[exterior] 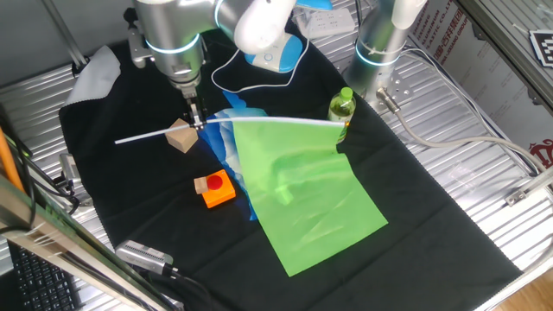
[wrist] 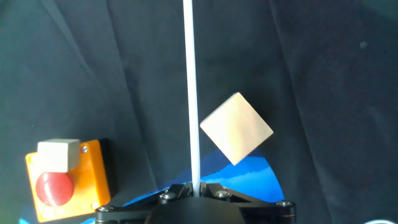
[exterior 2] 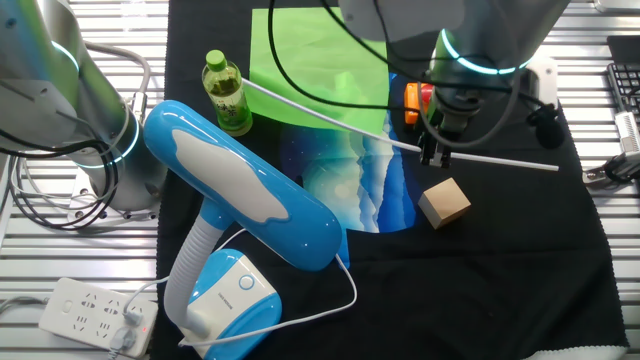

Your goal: Wave the flag

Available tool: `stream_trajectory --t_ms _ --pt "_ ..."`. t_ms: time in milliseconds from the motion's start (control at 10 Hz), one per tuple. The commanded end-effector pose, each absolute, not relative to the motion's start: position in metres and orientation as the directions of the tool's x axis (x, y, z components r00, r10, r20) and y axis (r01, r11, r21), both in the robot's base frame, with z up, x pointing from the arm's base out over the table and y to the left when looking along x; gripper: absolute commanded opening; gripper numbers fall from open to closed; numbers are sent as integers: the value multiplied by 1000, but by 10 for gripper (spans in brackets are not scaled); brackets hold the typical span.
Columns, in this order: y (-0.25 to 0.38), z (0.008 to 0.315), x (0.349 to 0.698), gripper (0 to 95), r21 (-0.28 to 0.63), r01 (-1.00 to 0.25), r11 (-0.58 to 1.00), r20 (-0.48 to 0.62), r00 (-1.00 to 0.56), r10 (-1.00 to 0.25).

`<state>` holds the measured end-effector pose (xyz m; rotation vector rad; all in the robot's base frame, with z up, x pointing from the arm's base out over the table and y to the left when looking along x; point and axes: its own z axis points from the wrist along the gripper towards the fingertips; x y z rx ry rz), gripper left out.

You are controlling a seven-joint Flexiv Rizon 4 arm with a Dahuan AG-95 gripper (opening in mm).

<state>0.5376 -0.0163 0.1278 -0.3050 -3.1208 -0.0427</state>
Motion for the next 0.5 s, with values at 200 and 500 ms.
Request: stream_trajectory --t_ms 200,500 --pt "-14 142 537 0 24 194 981 24 -981 193" --pt "-13 149 537 0 23 196 980 35 -980 195"
